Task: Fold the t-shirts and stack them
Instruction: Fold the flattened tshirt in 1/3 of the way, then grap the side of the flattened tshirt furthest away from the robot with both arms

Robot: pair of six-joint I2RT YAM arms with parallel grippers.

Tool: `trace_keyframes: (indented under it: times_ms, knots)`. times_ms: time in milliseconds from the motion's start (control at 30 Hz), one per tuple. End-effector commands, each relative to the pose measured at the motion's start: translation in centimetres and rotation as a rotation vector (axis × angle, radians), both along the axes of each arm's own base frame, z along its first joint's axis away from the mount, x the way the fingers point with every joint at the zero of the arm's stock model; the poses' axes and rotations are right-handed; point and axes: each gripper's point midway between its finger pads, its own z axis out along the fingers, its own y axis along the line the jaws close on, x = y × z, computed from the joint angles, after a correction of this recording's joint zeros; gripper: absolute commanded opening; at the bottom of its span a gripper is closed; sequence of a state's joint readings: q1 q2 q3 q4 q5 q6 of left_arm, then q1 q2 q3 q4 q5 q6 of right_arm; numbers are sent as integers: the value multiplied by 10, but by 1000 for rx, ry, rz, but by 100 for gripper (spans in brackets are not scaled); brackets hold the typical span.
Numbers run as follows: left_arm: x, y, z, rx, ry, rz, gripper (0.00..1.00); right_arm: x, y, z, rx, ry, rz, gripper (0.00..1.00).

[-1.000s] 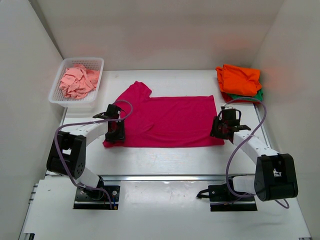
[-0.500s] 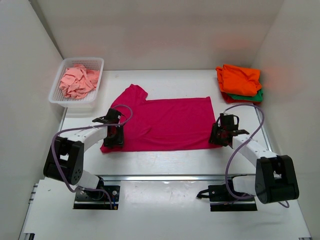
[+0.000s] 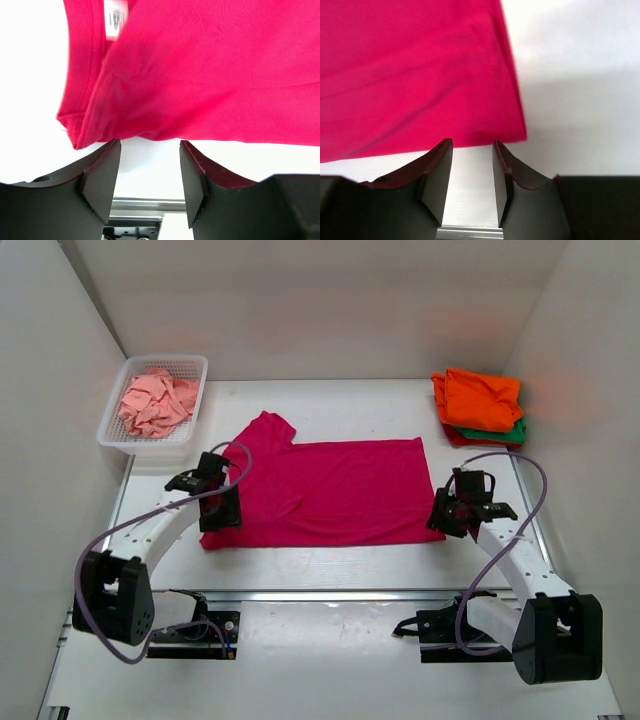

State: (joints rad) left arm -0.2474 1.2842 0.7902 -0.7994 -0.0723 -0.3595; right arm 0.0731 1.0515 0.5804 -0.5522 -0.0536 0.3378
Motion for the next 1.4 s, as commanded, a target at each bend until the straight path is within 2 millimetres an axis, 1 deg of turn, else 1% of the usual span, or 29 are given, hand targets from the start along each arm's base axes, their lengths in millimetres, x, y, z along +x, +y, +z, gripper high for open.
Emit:
trace_keyframes:
  times_ms: [0,100,133,167,200,233,267,300,333,367,433,467,533,567,667,700,733,900,933,967,1033,1067,1100,1133,1167,1233,1267,1333,1367]
  knots:
    - [31,-7,61,-93,-178,11,62,32,12,48,25,-141,72,36]
    - [78,-8,123,-103,-339,26,65,64,17,62,10,-173,104,35]
    - [100,-11,140,-98,-382,16,65,80,17,75,-6,-213,108,35]
    - [115,-14,136,-93,-372,5,65,86,16,69,-14,-191,105,35]
    - [138,-15,148,-76,-402,5,65,100,16,74,-21,-204,105,35]
    - [153,-12,152,-67,-427,15,65,114,17,86,-20,-244,105,35]
    - [178,-13,158,-64,-446,13,63,127,17,91,-20,-264,98,36]
    - [202,-12,156,-62,-447,29,62,135,16,86,-26,-257,99,36]
    - [219,-15,172,-83,-494,25,60,146,15,89,-32,-273,94,36]
    - [236,-10,147,-72,-441,44,58,157,14,93,-39,-288,86,35]
    - [276,-12,127,-82,-425,56,56,171,11,91,-47,-296,100,36]
    - [285,-9,122,-77,-421,62,55,178,12,95,-46,-315,106,36]
    - [318,-18,103,-98,-409,60,54,190,9,86,-57,-305,117,36]
    - [320,-19,95,-95,-388,53,53,197,12,90,-60,-321,126,36]
    - [356,-24,75,-68,-419,47,61,211,11,79,-71,-314,140,36]
    - [366,-24,78,-69,-456,50,62,211,15,74,-65,-308,150,36]
    - [372,-30,71,-76,-457,40,64,215,15,74,-60,-312,148,36]
    - [402,-39,51,-83,-477,31,69,220,18,54,-61,-284,159,36]
    - [405,-51,49,-101,-476,11,70,222,17,55,-62,-291,157,36]
    - [411,-53,43,-103,-477,12,71,223,13,48,-64,-280,146,36]
    - [411,-62,34,-100,-465,-2,72,228,15,49,-53,-292,147,36]
    - [411,-62,26,-93,-455,-5,71,233,12,43,-53,-293,132,36]
    - [407,-70,19,-93,-441,-18,71,238,13,44,-46,-304,133,37]
    - [408,-73,23,-86,-453,-23,71,239,12,42,-46,-302,132,38]
    - [403,-72,11,-78,-427,-23,71,247,10,41,-52,-307,123,40]
    - [399,-72,6,-80,-406,-21,71,258,8,42,-53,-314,111,42]
    - [397,-73,6,-90,-398,-17,71,260,5,34,-54,-295,98,45]
    - [394,-66,3,-68,-379,-6,72,268,5,35,-39,-303,73,46]
    - [390,-70,2,-67,-368,-14,72,270,3,31,-42,-297,74,48]
